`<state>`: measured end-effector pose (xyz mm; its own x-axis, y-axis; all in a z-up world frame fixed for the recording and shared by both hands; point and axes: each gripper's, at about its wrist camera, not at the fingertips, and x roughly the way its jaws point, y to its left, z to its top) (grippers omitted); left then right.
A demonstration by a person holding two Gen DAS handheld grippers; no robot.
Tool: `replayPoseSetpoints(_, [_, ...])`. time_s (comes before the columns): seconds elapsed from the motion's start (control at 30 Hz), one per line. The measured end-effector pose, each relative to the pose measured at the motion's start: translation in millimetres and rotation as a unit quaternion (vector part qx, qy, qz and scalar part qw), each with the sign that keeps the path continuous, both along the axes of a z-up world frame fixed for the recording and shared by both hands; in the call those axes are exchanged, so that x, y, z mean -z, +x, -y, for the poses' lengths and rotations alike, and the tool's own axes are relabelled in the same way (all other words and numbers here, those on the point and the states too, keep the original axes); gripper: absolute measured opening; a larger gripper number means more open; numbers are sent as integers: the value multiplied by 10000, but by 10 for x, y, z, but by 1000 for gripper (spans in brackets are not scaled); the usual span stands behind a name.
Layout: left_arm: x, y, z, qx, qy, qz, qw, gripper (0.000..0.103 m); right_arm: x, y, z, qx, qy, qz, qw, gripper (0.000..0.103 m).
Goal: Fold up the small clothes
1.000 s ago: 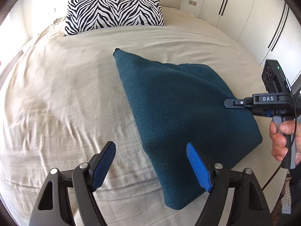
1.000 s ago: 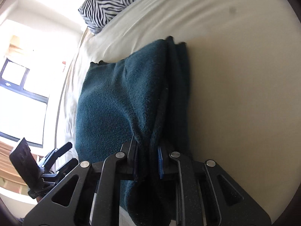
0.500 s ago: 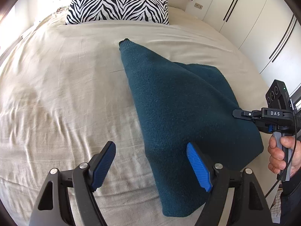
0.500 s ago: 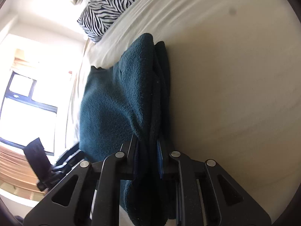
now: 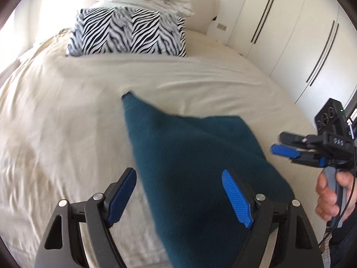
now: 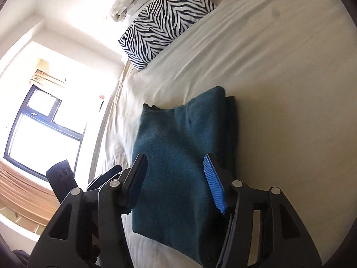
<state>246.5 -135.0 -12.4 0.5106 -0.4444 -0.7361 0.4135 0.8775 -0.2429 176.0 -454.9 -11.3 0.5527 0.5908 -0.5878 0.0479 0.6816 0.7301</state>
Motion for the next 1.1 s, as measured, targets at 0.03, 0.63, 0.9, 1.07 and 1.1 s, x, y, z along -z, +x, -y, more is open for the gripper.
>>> replayPoseSetpoints(0.03, [32, 63, 90, 63, 96, -40, 9999, 81, 41, 93, -98, -12, -1, -59, 10000, 53])
replayPoseSetpoints(0.63, [535, 209, -140, -243, -230, -964, 9948, 87, 365, 60, 44, 13, -589, -925, 9940, 60])
replayPoseSetpoints(0.9, [623, 289, 63, -55, -404, -1460, 9884, 58, 480, 117, -186, -202, -1073, -1092, 9880, 31])
replayPoseSetpoints(1.07, [498, 221, -25, -15, -508, -1517, 9871, 40, 308, 37, -411, -127, -1498, -933, 9842, 24])
replayPoseSetpoints(1.1, [457, 170, -73, -1, -558, -1525, 9867, 38, 224, -8, -456, -108, -1490, -842, 9852, 23])
